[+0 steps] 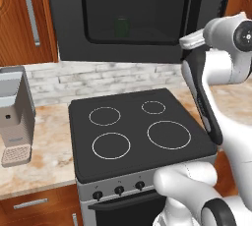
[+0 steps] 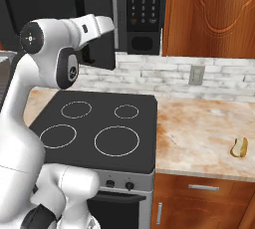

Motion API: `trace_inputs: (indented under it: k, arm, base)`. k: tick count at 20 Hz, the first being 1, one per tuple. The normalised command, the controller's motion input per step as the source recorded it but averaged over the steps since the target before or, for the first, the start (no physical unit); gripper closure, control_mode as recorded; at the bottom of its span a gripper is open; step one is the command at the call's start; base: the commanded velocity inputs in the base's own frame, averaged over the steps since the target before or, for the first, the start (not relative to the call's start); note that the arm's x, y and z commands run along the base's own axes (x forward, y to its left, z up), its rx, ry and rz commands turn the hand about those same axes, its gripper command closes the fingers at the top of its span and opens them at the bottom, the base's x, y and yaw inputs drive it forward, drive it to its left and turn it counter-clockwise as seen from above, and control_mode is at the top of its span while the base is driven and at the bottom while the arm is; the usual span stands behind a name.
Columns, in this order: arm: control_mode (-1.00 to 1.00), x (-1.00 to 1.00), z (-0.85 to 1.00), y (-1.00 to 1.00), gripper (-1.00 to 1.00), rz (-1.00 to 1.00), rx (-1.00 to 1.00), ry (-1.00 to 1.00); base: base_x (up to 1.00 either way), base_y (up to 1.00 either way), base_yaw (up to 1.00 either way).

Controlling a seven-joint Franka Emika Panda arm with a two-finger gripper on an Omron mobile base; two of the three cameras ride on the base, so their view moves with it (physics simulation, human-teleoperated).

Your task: Pick the mug from the counter and place it inside the microwave. Then close the microwave.

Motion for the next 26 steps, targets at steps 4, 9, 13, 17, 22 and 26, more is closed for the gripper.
trace_inputs:
  k: [4, 9, 13, 17, 22, 26]
  arm:
    - [-1.00, 0.34, 0.00, 0.00, -1.00, 0.05, 0.00, 0.00]
    - [-1.00, 0.33, 0.00, 0.00, -1.00, 0.05, 0.00, -0.01]
    - [-1.00, 0.33, 0.00, 0.00, -1.00, 0.04, 0.00, 0.00]
    - [-1.00, 0.39, 0.00, 0.00, -1.00, 0.04, 0.00, 0.00]
    - [-1.00, 0.41, 0.00, 0.00, -1.00, 0.04, 0.00, 0.00]
    - [-1.00, 0.40, 0.00, 0.00, -1.00, 0.03, 0.00, 0.00]
  base:
    - [0.00, 0.00, 0.00]
    - [0.00, 0.00, 0.00]
    - [0.00, 0.00, 0.00]
    - [0.00, 0.00, 0.00]
    - [0.00, 0.00, 0.00]
    - [0.00, 0.00, 0.00]
